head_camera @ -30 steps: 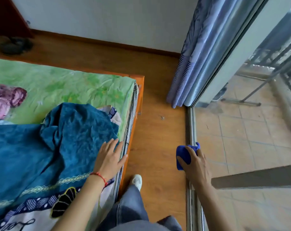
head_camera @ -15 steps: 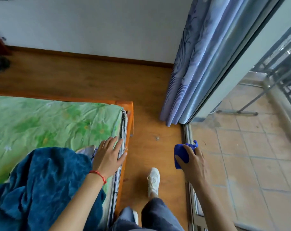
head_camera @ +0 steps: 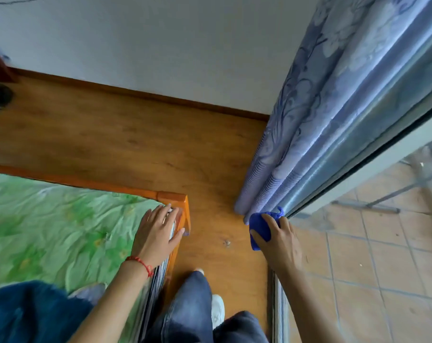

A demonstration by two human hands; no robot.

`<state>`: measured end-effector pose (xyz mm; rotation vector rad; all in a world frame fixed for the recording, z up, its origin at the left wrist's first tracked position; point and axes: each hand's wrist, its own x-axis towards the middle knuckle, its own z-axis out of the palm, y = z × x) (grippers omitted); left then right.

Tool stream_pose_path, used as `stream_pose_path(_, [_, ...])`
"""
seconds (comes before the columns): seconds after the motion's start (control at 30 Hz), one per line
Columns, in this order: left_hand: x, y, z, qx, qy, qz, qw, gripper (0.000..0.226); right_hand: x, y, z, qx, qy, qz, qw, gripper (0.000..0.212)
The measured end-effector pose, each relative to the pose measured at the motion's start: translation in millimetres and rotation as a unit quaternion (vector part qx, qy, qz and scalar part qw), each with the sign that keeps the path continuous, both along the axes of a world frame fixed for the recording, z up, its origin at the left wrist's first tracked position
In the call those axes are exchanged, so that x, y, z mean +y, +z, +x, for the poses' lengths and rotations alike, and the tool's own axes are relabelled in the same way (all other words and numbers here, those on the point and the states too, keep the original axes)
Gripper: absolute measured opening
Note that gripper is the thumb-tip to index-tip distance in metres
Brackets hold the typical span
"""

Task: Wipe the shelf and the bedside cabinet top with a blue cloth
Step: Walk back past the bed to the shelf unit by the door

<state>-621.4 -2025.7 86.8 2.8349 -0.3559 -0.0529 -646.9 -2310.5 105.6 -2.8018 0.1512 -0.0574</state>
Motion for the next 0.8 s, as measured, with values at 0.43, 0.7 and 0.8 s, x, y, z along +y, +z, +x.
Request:
stream_pose_path(0.43, [11,-2,231,0.006,-0.004,-0.005,1.0,0.055,23,10,232,-0.033,0.002,-0.024,0.999,0.046])
stream_pose_path(0.7, [27,5,325,0.018,0.048,0.042,0.998,0.059,39,9,357,-0.026,0.056,-0.03,0.998,0.045])
stream_pose_path(0.8, [32,2,353,0.022,0.093,0.047,0.994,0.059,47,0,411,-0.007,0.078,-0.019,0.997,0.047])
